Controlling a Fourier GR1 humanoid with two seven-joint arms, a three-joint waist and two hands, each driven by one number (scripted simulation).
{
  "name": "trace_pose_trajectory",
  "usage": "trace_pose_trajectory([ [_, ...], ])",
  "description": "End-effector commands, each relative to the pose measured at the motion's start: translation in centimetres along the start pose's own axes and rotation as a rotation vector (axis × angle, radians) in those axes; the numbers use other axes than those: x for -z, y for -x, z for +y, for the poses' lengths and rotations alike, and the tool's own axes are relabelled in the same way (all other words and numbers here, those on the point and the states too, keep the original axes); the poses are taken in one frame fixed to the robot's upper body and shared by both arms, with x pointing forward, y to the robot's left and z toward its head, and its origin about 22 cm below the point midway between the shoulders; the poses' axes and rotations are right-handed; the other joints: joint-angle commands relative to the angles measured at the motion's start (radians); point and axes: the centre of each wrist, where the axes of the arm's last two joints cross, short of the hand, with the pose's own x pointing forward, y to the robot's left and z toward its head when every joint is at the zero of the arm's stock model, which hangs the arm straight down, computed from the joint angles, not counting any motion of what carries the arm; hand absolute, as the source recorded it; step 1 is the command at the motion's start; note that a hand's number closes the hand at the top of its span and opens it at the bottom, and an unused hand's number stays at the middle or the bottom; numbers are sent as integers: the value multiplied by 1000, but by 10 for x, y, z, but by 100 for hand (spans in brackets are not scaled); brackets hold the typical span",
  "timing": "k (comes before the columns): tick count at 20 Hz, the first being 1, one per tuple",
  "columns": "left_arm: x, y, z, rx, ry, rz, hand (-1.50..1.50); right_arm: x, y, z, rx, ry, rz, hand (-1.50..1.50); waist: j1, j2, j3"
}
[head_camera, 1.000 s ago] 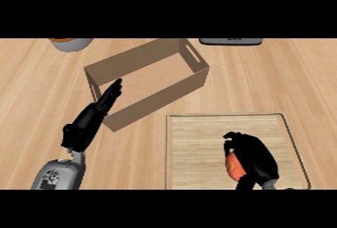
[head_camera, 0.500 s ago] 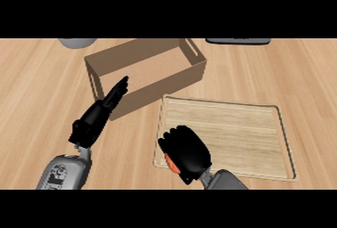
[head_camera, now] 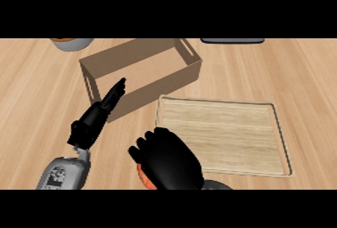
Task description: Pick the squash from the tray and place it in the cardboard box
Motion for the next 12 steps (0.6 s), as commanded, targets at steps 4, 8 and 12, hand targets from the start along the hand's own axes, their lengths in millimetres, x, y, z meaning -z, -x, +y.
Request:
trace_pose_trajectory([
  [4,0,-5,1,18,-11,-16,0,-36,-21,-77,142,151,-68,150,-5,-1,0],
  [8,-4,-1,-8,16,-6,-4,0,-43,-21,-93,196,217,25,150,-1,0,0],
  [12,-2,-11,4,18,-10,-9,0,-33,-13,-116,193,238,87,150,1,1,0],
])
